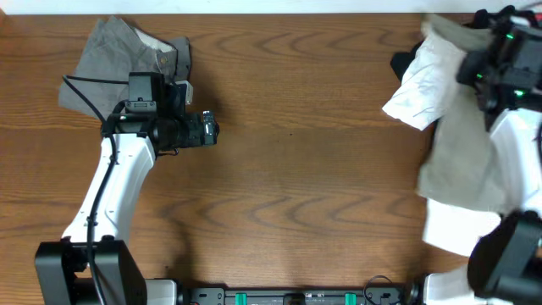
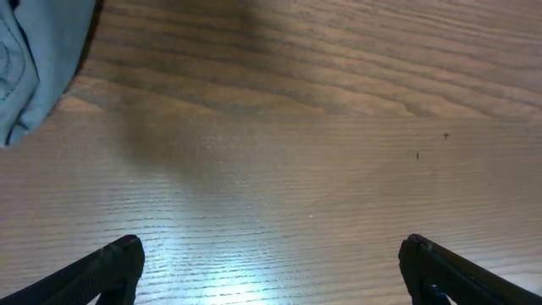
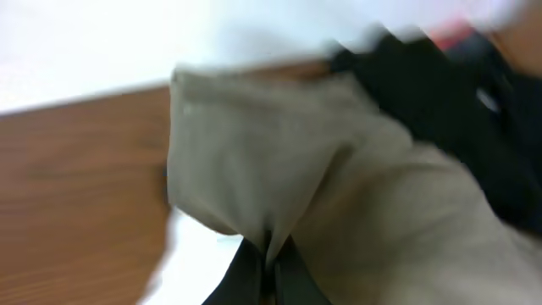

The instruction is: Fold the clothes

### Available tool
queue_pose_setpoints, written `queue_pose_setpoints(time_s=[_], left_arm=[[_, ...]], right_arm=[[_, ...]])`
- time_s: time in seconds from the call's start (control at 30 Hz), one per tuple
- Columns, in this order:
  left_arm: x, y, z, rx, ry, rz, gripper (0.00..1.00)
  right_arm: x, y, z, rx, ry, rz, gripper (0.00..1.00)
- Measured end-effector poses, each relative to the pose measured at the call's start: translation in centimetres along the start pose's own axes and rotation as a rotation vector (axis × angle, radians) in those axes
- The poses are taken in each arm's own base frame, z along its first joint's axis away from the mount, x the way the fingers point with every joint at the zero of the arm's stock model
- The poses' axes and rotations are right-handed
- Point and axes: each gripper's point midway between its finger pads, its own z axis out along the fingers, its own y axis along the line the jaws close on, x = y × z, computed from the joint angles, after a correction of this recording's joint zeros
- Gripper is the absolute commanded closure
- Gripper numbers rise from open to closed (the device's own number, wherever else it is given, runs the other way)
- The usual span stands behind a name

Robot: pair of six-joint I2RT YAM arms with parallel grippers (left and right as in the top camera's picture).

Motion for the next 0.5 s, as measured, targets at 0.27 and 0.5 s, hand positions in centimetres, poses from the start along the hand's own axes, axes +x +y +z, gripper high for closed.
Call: queue_pose_setpoints(time_s=[0.27,0.5], left_arm=[[-1.4,-1.3,-3.8,0.011,-0.119,0.036,0.02],[-2.7,-1.8,-8.8,-0.002,-0.272,0.058,0.02]], right_arm=[[0.0,12.4,-3.1,-0.262,-0.022,-0.101,0.99],[0.9,16.3,-4.1,-0.357,-0.005,-0.117,0.99]])
